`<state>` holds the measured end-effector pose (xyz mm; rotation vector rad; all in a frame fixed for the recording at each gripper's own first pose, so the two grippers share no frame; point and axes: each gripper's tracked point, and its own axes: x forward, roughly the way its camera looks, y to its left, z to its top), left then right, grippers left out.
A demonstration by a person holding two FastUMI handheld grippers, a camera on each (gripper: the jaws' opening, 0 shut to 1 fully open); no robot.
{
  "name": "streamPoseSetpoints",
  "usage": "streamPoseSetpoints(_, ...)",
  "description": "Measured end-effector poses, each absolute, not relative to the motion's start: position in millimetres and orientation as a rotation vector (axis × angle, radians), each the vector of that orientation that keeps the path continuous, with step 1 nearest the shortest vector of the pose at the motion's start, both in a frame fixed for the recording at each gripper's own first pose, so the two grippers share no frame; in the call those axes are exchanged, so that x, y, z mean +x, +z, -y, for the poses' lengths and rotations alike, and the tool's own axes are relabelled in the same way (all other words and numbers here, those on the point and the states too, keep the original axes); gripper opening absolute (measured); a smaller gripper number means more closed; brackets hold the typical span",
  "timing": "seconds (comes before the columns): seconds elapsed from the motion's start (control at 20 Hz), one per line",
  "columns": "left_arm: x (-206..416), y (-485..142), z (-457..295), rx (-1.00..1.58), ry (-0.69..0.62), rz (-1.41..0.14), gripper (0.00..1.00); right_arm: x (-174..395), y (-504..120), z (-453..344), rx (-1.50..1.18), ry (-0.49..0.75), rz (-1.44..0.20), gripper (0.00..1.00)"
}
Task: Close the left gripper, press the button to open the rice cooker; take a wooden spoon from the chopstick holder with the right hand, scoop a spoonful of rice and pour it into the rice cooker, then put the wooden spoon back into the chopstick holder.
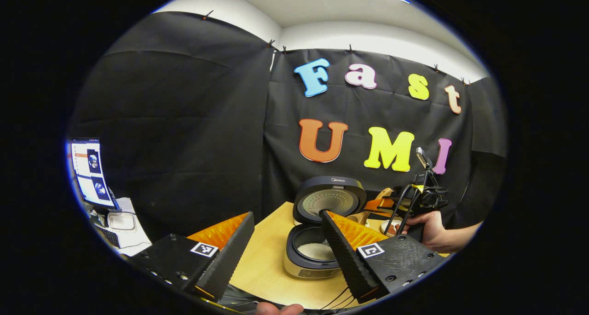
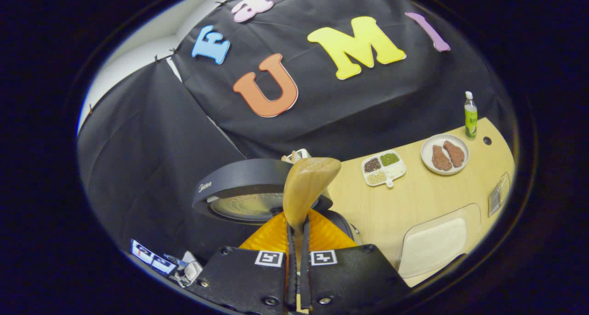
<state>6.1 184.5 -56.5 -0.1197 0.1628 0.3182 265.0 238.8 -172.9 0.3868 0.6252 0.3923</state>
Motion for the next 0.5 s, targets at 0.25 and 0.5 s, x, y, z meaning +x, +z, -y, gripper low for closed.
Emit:
streamPoseSetpoints(0.25,0.1,-61.4,-194.6,-0.142,0.327,-0.175,0.95,266.2,-171.3,-258.0,0.221,0.392,-0.569,0.08)
streamPoseSetpoints(0.5,-0.8,-62.9,-199.3,-0.135,0.321,-0.174,0.95,263.8,-162.8,-270.6,0.071,0.415,-0.496,0.08)
